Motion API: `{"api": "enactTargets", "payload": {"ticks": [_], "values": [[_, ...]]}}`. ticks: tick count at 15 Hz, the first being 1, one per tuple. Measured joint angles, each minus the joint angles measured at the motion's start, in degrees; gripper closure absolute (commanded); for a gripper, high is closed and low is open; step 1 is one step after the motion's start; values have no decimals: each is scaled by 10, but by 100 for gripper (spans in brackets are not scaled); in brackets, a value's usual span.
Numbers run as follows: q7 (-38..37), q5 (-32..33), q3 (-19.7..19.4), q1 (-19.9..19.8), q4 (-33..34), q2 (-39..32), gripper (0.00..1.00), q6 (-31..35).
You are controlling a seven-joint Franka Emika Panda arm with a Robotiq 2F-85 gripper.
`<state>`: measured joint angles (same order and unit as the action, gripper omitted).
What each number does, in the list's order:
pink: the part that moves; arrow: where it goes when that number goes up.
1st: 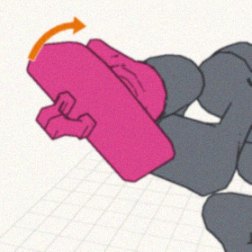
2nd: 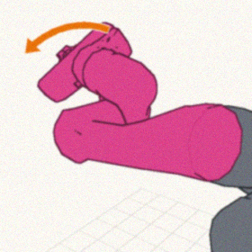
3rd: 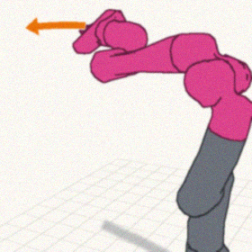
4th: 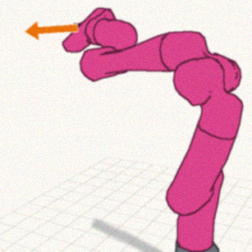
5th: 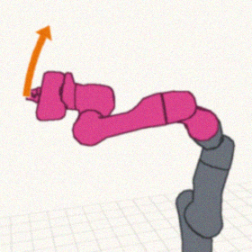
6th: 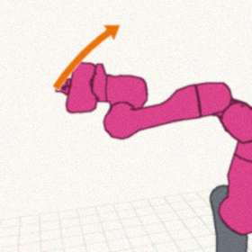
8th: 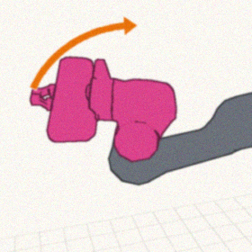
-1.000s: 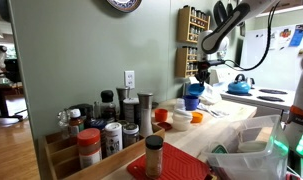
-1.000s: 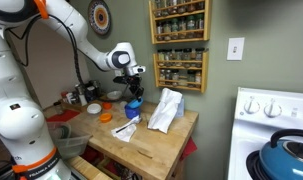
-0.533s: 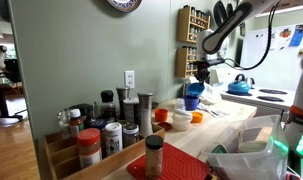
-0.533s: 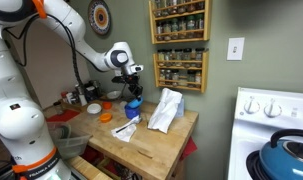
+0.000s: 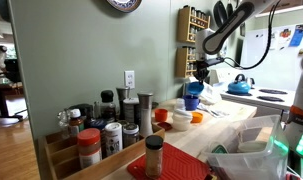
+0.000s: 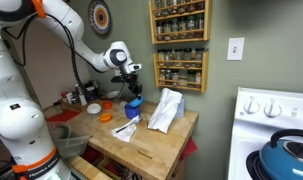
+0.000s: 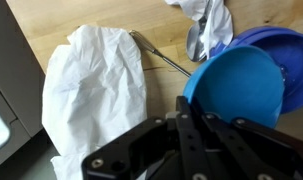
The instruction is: Remove the blue cup from the other blue cup, put it on the table, put the other blue cup inside the blue cup and then pour the contents of the blue bowl into the blue cup
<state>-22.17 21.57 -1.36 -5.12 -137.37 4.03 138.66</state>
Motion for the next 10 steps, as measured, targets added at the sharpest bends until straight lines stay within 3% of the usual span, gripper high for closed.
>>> {"api": "enactTargets", "payload": {"ticks": [10], "values": [[-62, 96, 7, 0, -14, 12, 99, 38]]}}
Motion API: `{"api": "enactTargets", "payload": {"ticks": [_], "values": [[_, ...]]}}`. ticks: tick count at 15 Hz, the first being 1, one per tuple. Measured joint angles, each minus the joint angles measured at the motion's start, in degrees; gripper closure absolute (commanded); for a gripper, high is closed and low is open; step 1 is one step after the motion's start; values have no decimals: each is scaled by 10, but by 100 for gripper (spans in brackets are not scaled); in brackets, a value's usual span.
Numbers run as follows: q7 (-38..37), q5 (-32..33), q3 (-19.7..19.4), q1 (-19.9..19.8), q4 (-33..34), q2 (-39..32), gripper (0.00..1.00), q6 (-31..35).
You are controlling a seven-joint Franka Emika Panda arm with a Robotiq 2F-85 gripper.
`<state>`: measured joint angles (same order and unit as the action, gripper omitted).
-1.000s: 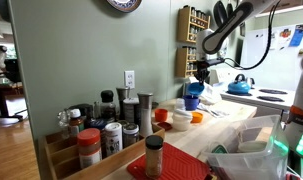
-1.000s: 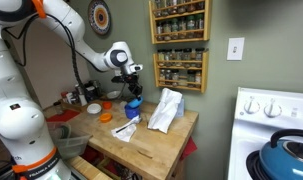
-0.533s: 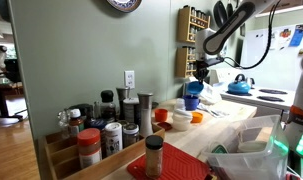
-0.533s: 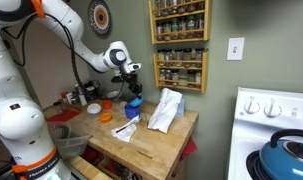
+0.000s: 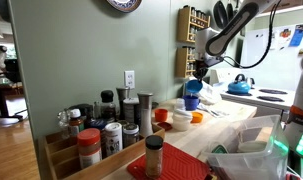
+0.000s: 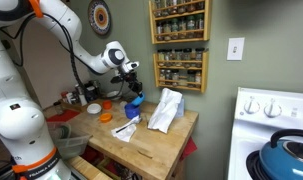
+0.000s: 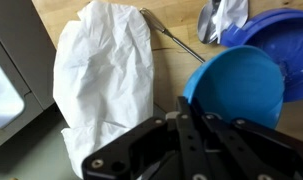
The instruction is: Remove the blue cup from the other blue cup, put it on the table, put the other blue cup inside the blue cup and then pour the contents of the blue bowl into the blue cup
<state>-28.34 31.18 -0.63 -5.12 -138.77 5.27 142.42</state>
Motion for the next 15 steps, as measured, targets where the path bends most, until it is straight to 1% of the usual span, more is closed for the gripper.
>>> {"api": "enactTargets", "payload": {"ticks": [7, 12, 15], "values": [[-24, 59, 4, 0, -11, 14, 99, 15], [-34, 80, 6, 0, -16, 21, 99, 21], [-35, 81, 6, -1, -20, 25, 99, 23]]}}
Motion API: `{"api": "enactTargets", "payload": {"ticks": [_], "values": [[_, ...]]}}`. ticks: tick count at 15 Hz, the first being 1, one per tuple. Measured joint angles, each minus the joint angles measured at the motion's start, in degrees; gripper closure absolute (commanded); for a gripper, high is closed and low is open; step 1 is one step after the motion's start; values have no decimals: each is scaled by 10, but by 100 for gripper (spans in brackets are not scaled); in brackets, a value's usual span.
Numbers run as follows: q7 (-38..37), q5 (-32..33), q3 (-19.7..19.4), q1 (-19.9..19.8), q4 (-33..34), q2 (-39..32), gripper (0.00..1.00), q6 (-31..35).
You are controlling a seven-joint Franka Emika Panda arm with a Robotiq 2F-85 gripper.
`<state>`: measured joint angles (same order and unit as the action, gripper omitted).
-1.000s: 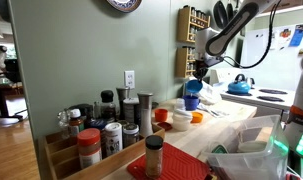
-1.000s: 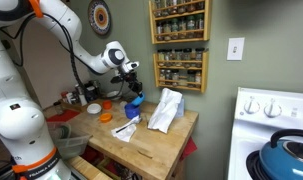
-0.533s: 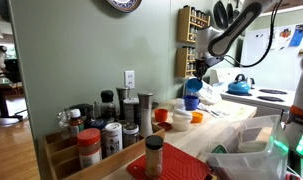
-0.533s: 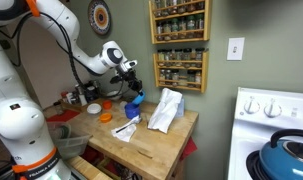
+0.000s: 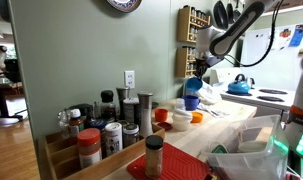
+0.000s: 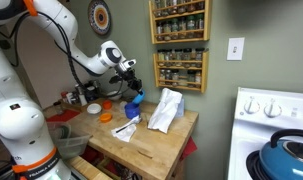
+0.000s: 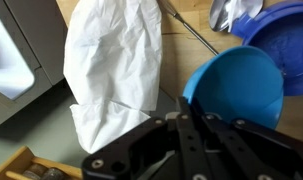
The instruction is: Remove the blue cup from the other blue cup, put it on the table, put the other blue cup inside the blue cup and then pour the contents of the blue bowl into the blue cup
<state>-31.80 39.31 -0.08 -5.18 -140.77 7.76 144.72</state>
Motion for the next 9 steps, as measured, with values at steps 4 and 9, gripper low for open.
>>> {"api": "enactTargets", "payload": {"ticks": [4, 9], "values": [[2, -15, 0, 0, -7, 1, 99, 0], [44, -88, -3, 0, -11, 0, 99, 0]]}}
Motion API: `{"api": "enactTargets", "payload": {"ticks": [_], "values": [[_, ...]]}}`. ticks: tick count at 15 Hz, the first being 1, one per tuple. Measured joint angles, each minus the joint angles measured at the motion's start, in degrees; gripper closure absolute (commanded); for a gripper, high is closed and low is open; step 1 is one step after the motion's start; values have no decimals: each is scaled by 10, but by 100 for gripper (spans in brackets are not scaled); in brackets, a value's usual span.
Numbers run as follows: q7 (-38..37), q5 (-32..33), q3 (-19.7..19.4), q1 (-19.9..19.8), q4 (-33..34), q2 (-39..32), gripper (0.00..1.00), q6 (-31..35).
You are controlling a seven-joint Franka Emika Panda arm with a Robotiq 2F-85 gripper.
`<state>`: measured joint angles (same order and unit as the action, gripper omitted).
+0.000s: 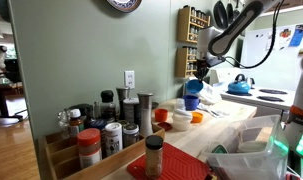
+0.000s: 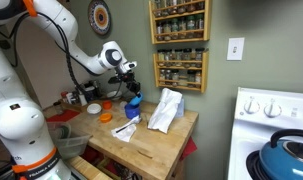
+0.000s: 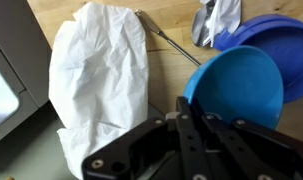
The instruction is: Remove the blue cup from the other blue cup, put it on the table, put the other blue cup inside the blue cup and then pour the contents of the blue bowl into the blue cup
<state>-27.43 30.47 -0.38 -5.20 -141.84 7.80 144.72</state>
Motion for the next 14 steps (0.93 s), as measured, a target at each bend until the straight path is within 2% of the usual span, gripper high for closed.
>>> {"api": "enactTargets", "payload": {"ticks": [5, 11, 14], "values": [[106, -117, -13, 0, 0, 0, 99, 0], [313, -284, -43, 1, -8, 0, 99, -5], [416, -354, -56, 2, -9, 2, 99, -29]]}}
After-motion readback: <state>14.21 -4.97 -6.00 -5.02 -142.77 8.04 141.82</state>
